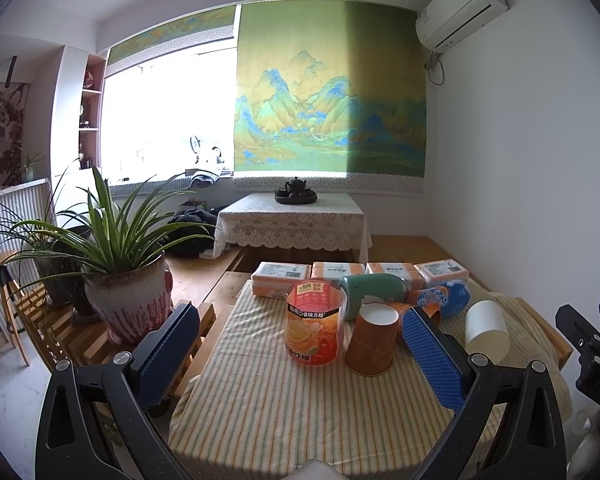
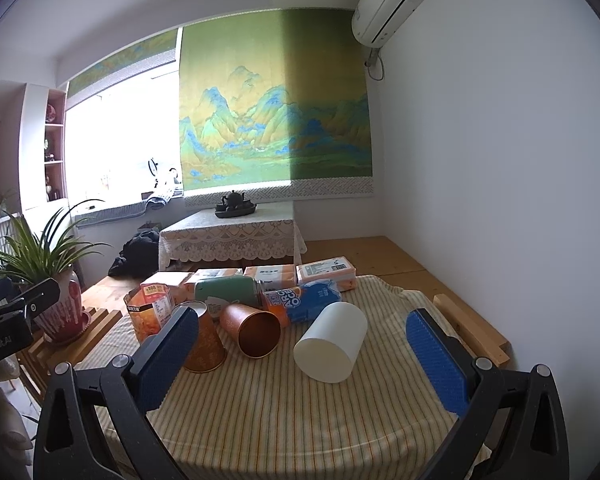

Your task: Flip cup upside down

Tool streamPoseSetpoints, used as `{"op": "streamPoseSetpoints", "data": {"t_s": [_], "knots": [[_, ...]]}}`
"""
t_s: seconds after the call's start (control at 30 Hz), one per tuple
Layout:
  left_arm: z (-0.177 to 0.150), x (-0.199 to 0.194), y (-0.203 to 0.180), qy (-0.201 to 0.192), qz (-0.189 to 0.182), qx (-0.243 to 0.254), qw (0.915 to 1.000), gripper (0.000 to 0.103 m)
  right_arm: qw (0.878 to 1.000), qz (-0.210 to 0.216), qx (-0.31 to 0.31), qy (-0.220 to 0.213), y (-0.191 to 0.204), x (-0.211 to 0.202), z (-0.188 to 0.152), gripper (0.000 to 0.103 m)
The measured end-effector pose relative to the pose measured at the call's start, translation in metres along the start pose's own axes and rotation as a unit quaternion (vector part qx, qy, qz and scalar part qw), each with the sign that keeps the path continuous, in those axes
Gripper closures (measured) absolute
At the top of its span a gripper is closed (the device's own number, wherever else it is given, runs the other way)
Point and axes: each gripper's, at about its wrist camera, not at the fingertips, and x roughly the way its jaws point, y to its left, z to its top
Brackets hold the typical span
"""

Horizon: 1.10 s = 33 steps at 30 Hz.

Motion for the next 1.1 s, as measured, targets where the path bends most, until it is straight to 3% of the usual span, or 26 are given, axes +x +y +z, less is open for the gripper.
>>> {"op": "streamPoseSetpoints", "data": {"t_s": [1.1], "knots": [[-0.006,0.019,-0.004,0.015,-0.007,0.002,0.9999,0.0,1.0,0.006,0.001,0.021,0.001,0.014,-0.004,0.001]]}}
